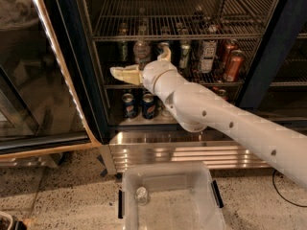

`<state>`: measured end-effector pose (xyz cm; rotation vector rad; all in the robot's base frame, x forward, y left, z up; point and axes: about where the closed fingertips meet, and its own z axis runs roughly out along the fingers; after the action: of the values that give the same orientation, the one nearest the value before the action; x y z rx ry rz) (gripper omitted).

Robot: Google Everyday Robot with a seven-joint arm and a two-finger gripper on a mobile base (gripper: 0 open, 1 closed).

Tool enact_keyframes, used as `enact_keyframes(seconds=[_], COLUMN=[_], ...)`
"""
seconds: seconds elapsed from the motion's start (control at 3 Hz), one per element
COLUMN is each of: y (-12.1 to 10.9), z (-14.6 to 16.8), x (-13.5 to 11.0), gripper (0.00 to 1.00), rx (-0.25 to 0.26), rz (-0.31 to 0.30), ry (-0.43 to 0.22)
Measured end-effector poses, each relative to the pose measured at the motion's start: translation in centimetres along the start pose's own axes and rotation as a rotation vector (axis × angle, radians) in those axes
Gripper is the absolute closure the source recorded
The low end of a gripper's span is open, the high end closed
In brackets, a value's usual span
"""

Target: Pick water bottle from middle shelf of fridge

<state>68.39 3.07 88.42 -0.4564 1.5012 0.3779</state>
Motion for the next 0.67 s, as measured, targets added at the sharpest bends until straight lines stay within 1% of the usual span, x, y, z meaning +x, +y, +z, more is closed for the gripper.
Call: enact_keyframes(seconds=[0.33, 0.67], y=[0.4, -0.6], z=[1.6, 2.5], x=[0.6, 2.1], gripper=[0.0, 0.0], rx=[-0.001, 0.024], rz=[-0.002, 0.017], ry=[0.026, 0.067])
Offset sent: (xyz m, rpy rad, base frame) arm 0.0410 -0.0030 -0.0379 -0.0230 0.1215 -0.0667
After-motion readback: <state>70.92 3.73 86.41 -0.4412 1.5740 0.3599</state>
